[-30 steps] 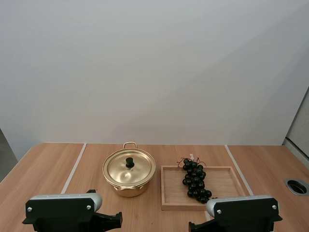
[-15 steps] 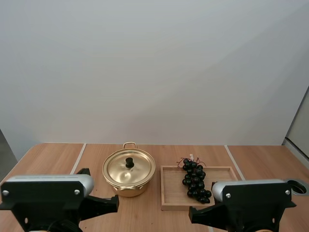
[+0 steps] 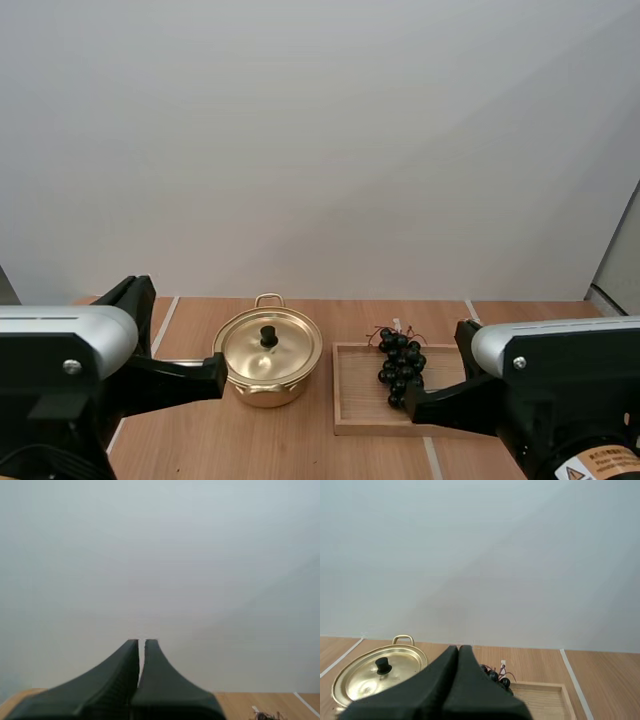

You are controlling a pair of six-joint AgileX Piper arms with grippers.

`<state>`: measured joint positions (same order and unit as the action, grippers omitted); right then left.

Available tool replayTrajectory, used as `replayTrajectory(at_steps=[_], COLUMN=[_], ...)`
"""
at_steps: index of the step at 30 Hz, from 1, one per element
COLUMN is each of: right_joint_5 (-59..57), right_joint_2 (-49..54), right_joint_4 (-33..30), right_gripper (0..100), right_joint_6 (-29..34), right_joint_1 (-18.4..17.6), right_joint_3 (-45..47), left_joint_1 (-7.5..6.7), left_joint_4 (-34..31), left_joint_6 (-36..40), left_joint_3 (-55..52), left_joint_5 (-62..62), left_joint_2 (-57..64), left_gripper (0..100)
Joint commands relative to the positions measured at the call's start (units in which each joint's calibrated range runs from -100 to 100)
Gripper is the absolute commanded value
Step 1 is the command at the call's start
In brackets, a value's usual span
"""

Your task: Open the lid, put the grape in the pot, and close it

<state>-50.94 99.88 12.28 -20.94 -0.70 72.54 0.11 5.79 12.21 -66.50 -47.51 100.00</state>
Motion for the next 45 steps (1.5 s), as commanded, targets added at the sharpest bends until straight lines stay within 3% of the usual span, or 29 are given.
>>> replayTrajectory(at_steps=[1, 2, 3, 4, 6, 13, 15, 17, 19, 25, 33, 45], right_joint_5=[-1.97, -1.97, -1.97, -2.32, -1.99, -2.63, -4.74, -7.0, -8.71, -11.81, -16.01, -16.01], right_joint_2=[0.12, 0.12, 0.12, 0.12, 0.12, 0.12, 0.12, -1.14, -3.86, -17.07, -38.6, -41.96], right_joint_4=[-0.11, 0.22, 0.52, 0.63, 0.75, 2.99, 4.99, 7.97, 9.73, 10.56, 9.45, 6.92], right_gripper=[47, 68, 86, 100, 100, 100, 100, 100, 100, 100, 100, 100], right_joint_6=[-0.23, -0.23, -0.23, -0.23, -0.4, -0.4, -3.56, -9.83, -11.83, -11.85, -11.85, -11.85], right_joint_1=[0.13, 0.13, 0.13, 0.13, 0.13, 0.13, 0.13, 0.13, 0.13, 0.13, 0.13, 0.13], right_joint_3=[-0.56, -0.56, -0.56, -0.56, -0.56, -0.56, -1.02, -1.45, -2.16, -6.5, -15.89, -16.73], left_joint_1=[0.09, 0.09, 0.09, 0.09, 0.09, 0.09, 0.09, 0.09, 0.09, 0.09, 0.09, -0.16], left_joint_4=[-0.53, -0.53, -0.53, -0.53, -0.53, 0.66, 1.66, 1.66, 1.66, 3.93, 15.25, 15.39], left_joint_6=[0.83, 0.83, 0.83, 0.83, 0.83, -2.53, -4.88, -6.37, -7.72, -17.12, -34.05, -40.17], left_joint_3=[0.41, 0.41, 0.41, 0.41, 0.41, 0.6, 0.6, 0.6, 0.9, 7.75, 21.18, 29.23], left_joint_5=[-5.25, -6.67, -7.24, -8.27, -7.57, -9.31, -13.05, -16.34, -17.65, -17.6, -27.78, -27.6], left_joint_2=[0.0, 0.0, 0.0, 0.0, 0.0, 0.0, -2.5, -6.68, -12.27, -28.34, -50.52, -80.78], left_gripper=[38, 51, 56, 82, 100, 100, 100, 100, 100, 100, 100, 100])
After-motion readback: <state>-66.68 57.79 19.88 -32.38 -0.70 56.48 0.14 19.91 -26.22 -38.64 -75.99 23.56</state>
